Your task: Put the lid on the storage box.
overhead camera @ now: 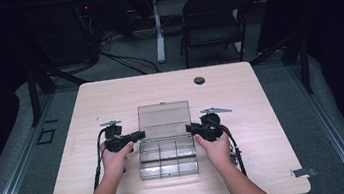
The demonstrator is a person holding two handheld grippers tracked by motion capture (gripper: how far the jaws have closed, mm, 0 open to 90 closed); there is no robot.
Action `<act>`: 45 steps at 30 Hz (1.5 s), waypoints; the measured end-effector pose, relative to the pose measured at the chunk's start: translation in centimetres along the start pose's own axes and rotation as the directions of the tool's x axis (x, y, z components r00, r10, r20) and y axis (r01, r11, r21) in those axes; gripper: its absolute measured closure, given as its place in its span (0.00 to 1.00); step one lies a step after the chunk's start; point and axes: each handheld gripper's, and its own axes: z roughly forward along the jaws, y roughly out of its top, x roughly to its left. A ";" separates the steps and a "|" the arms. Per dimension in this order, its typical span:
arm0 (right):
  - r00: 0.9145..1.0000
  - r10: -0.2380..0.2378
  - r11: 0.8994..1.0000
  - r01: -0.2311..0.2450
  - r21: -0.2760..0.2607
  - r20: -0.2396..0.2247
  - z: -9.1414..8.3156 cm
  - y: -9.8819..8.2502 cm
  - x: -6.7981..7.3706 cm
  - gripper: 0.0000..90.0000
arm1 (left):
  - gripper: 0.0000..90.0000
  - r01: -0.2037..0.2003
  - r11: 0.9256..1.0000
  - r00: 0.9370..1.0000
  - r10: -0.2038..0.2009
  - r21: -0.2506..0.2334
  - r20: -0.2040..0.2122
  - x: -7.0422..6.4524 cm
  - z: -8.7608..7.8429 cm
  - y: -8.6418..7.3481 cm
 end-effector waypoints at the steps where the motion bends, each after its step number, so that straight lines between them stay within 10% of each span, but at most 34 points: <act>1: 1.000 0.005 1.000 -0.005 0.004 -0.004 0.0 0.0 -0.1 0.77 | 0.80 0.014 1.000 1.000 -0.014 0.002 0.007 0.1 0.0 0.0; 45: 0.998 0.062 0.998 -0.062 0.019 -0.016 0.3 -0.3 -0.5 0.77 | 0.79 0.211 0.976 0.974 -0.215 0.061 0.067 1.2 0.5 0.1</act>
